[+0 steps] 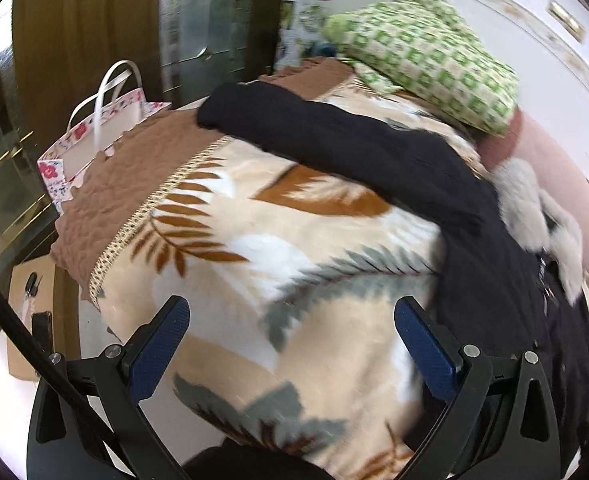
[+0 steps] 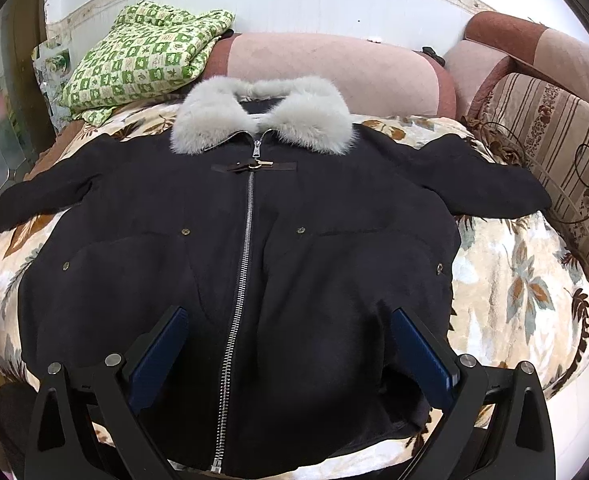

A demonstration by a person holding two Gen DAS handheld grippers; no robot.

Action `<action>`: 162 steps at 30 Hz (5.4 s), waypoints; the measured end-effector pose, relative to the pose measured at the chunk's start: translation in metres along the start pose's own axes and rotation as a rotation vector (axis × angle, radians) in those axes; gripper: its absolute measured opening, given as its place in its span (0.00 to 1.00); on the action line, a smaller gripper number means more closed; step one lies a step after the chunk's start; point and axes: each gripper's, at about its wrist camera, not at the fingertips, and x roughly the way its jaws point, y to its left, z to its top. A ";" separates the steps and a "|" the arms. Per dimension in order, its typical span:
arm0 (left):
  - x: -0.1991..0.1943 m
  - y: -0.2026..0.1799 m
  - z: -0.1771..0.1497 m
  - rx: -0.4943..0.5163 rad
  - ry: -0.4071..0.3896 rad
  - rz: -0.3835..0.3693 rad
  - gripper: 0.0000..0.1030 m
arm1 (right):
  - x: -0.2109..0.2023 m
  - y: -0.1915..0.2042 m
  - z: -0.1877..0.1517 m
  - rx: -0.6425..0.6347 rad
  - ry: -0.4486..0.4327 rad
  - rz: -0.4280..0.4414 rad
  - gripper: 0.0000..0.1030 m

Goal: Fold large clothes

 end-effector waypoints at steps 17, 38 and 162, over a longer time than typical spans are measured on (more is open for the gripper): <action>0.149 0.096 0.145 -0.344 0.134 -0.168 0.73 | 0.007 -0.007 0.002 0.015 0.032 -0.047 0.99; 0.137 0.037 0.216 -0.278 0.059 -0.129 0.23 | 0.028 -0.018 0.000 0.016 0.074 -0.096 0.99; 0.104 -0.267 -0.010 0.384 0.114 -0.189 0.82 | 0.194 -0.457 0.069 1.097 -0.059 -0.049 0.66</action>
